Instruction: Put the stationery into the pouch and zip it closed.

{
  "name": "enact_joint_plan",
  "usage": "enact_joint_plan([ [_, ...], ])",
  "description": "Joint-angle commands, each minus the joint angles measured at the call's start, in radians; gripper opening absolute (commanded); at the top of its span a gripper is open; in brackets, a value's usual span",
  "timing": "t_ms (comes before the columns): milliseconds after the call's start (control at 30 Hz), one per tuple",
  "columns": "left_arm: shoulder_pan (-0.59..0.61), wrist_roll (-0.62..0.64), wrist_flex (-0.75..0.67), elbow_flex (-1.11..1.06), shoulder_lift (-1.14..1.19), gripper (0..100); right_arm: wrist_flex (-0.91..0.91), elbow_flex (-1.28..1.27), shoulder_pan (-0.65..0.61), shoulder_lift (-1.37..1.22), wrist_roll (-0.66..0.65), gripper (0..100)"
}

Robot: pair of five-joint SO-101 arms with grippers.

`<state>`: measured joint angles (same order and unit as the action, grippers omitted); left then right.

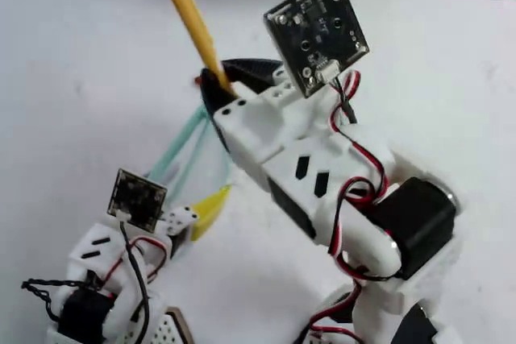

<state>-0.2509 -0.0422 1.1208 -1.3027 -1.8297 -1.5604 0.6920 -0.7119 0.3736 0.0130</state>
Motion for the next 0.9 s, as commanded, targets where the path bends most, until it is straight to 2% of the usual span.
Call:
enact_joint_plan([
  [0,-0.016,0.011,-0.002,0.011,-0.004,32,0.071,-0.037,-0.013,0.028,0.092,1.7],
  [333,-0.018,0.011,-0.002,0.011,-0.004,32,0.331,-0.272,-0.018,0.053,0.259,1.7],
  [467,-0.018,0.011,-0.002,0.011,-0.004,32,0.415,-0.373,-0.018,0.137,0.264,1.7],
  [700,-0.018,0.011,-0.003,0.011,-0.004,32,0.725,-0.723,-0.018,0.294,0.256,1.7],
  [867,-0.018,0.011,-0.003,0.011,-0.004,32,0.877,-0.847,-0.021,0.337,0.259,1.7],
])
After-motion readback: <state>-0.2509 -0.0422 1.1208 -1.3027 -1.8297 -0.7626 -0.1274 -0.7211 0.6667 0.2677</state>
